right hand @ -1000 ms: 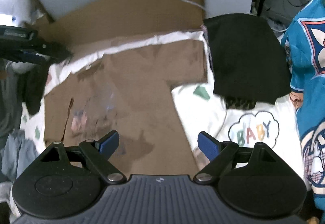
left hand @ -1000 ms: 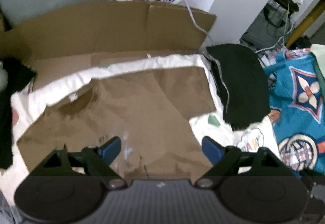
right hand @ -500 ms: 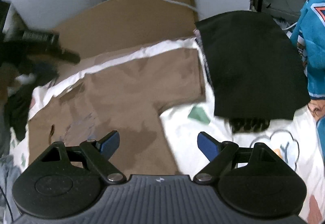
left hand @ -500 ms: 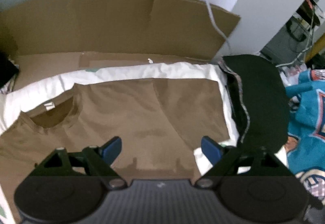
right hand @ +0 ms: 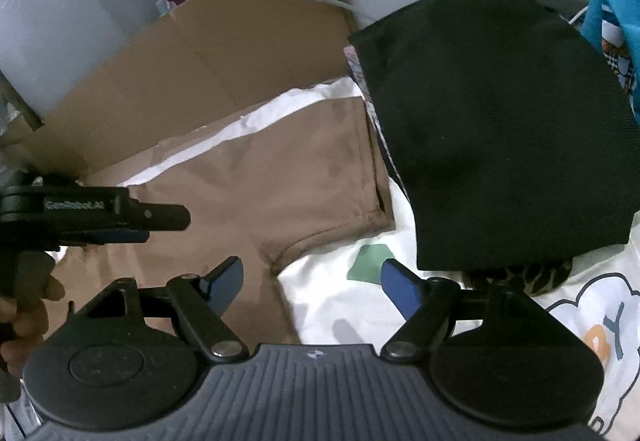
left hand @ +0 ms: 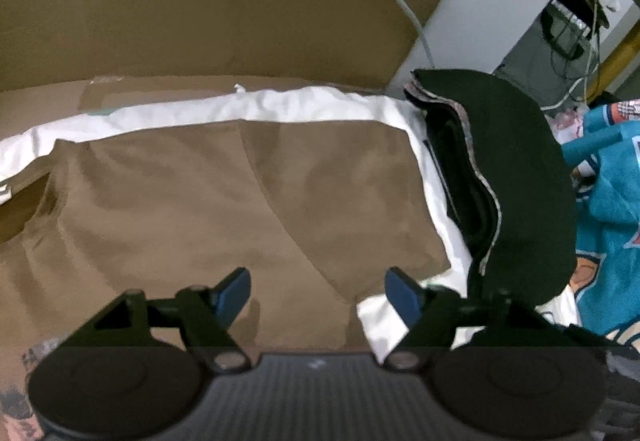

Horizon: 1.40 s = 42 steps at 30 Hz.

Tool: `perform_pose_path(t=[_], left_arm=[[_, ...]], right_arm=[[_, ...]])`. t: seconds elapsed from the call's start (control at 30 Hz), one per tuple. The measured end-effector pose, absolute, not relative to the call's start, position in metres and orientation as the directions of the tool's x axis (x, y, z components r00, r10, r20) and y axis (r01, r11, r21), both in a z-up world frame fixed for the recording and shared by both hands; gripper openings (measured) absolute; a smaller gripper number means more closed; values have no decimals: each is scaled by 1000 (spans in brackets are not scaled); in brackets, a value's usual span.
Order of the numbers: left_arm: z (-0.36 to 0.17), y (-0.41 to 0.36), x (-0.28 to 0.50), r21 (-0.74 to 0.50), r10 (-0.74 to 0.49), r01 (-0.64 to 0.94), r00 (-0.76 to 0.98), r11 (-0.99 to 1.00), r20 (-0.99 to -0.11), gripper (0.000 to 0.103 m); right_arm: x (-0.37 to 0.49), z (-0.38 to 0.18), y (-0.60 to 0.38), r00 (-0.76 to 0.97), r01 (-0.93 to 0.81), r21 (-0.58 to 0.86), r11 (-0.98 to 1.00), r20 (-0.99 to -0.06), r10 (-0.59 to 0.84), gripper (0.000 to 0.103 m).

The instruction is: Fold clothes

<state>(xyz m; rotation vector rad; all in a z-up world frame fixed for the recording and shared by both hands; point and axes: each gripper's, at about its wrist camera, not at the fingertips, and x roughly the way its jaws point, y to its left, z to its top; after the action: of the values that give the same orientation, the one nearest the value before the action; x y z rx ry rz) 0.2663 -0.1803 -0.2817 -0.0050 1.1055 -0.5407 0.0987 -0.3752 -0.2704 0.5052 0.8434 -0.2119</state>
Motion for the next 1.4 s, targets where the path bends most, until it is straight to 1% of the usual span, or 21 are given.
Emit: perform_pose_path(t=[0.07, 0.17, 0.23, 0.3, 0.33, 0.37, 0.4, 0.43, 0.47, 0.5, 0.53, 0.67, 0.8, 0.97, 1.1, 1.27, 1.3, 1.33, 1.37, 1.4], left_arm=[[-287, -182, 265, -266, -418, 407, 350, 874, -838, 77], [-299, -179, 264, -314, -439, 362, 342, 878, -831, 74], [-308, -176, 264, -350, -456, 335, 325, 875, -828, 66], [-315, -174, 263, -360, -458, 324, 308, 875, -834, 63], [-319, -174, 262, -366, -461, 322, 301, 873, -835, 61], [-322, -174, 261, -368, -462, 322, 297, 872, -836, 57], [-325, -174, 260, -365, -460, 324, 298, 873, -836, 54], [-327, -175, 260, -360, -457, 327, 300, 874, -837, 50], [-329, -175, 259, -355, -455, 331, 301, 874, -838, 47], [-331, -175, 260, -355, -455, 332, 300, 874, -839, 42], [-333, -174, 260, -355, -454, 332, 298, 874, -839, 36], [-341, -173, 261, -357, -457, 337, 290, 871, -841, 29], [-351, -174, 260, -361, -461, 349, 265, 865, -847, 19], [-358, -180, 255, -362, -475, 386, 254, 849, -843, 16], [-363, -183, 255, -358, -479, 403, 254, 842, -841, 15], [-367, -183, 258, -366, -483, 396, 253, 842, -838, 12], [-368, -182, 258, -368, -484, 395, 252, 842, -838, 11], [-368, -182, 258, -370, -485, 393, 252, 842, -837, 11], [-368, -182, 258, -370, -487, 395, 252, 841, -836, 11], [-367, -182, 258, -371, -488, 397, 252, 839, -835, 11]], right_arm=[[99, -276, -376, 652, 376, 329, 866, -758, 5, 81], [98, -284, -381, 654, 389, 347, 854, -756, 9, 81], [97, -287, -384, 661, 401, 359, 843, -750, 5, 80], [97, -291, -385, 663, 407, 371, 835, -748, 9, 79], [97, -293, -385, 664, 406, 375, 833, -748, 13, 77], [98, -295, -384, 664, 404, 379, 832, -748, 19, 73], [99, -298, -384, 663, 403, 383, 831, -748, 23, 65], [101, -300, -384, 663, 402, 390, 828, -748, 31, 60], [103, -302, -384, 664, 401, 399, 824, -747, 38, 59], [105, -304, -384, 666, 401, 409, 820, -745, 46, 58], [108, -306, -384, 667, 405, 417, 814, -744, 49, 58], [118, -315, -388, 656, 454, 432, 779, -754, 35, 58], [130, -327, -396, 640, 523, 437, 732, -768, 1, 58], [144, -341, -407, 618, 622, 450, 641, -785, -48, 58], [154, -348, -414, 621, 665, 475, 577, -781, -72, 58], [164, -354, -419, 617, 702, 494, 513, -782, -91, 57], [165, -355, -419, 615, 706, 496, 506, -783, -91, 54], [166, -354, -419, 611, 708, 492, 506, -787, -90, 45], [167, -354, -419, 607, 708, 488, 510, -790, -87, 40], [167, -354, -420, 604, 707, 485, 514, -793, -83, 24]])
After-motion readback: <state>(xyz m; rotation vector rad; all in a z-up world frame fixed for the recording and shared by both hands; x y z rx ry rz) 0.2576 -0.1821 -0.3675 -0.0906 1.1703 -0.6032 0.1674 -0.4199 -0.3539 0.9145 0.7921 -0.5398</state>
